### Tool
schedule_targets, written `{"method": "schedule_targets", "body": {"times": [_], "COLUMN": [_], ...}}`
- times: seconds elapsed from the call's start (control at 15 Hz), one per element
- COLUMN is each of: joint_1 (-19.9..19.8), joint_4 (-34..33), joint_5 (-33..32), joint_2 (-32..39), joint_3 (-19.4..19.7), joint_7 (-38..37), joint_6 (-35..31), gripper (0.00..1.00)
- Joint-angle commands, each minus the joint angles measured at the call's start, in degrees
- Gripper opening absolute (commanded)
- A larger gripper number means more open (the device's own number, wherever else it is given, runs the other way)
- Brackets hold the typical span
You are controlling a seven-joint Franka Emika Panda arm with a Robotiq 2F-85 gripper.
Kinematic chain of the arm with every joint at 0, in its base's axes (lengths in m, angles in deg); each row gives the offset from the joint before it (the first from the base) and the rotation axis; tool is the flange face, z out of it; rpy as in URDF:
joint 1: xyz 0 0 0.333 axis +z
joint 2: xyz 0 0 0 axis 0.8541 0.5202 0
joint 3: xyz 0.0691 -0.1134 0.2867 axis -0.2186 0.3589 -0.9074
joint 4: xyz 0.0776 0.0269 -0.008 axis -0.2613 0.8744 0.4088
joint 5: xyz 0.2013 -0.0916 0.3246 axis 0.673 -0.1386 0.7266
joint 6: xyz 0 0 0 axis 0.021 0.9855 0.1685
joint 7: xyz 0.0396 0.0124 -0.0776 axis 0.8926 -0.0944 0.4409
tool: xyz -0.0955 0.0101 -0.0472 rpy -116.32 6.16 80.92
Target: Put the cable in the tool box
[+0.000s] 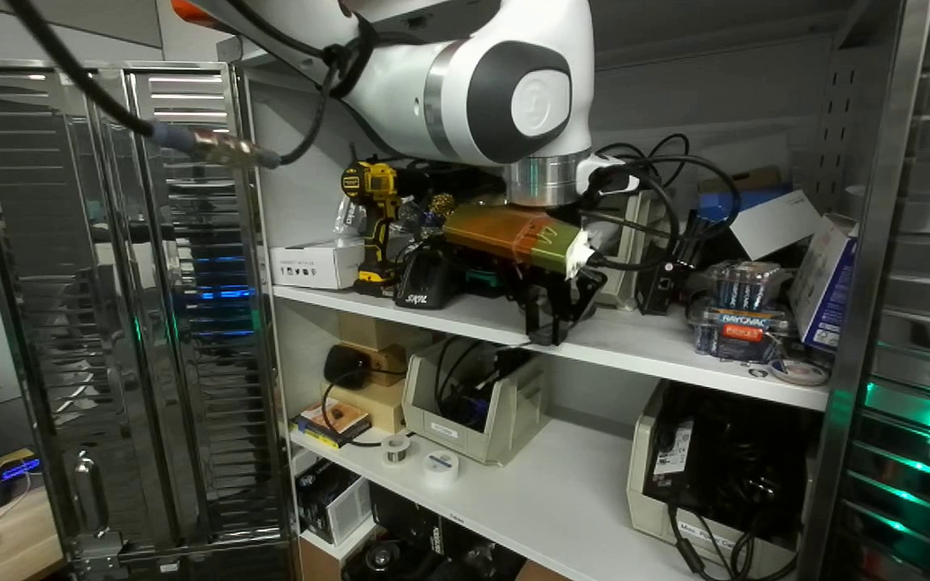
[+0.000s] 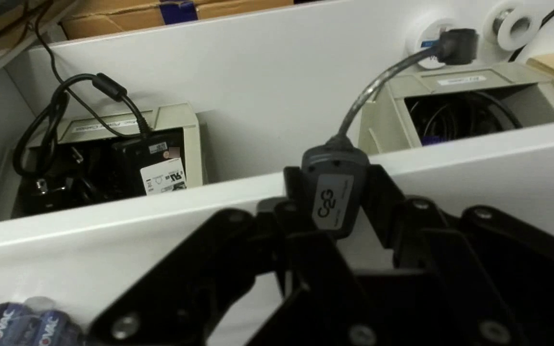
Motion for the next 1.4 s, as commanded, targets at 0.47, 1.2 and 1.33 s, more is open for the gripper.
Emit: {"method": "schedule_targets", "body": {"times": [0.47,1.2,1.33], "joint_1": [-0.46,-14.62,-15.63], "joint_4": [25.48,23.3,20.55], "joint_5": [-3.23,-14.32,-11.86], "joint_2": [-22.64,-15.67,-13.69], "joint_3": [0.07,-7.72,-8.86], "joint_7": [4.4,-14.13,-17.85], "joint_6": [-28.07,-58.9,-58.45], "gripper": [0.14,0.15,0.15]}}
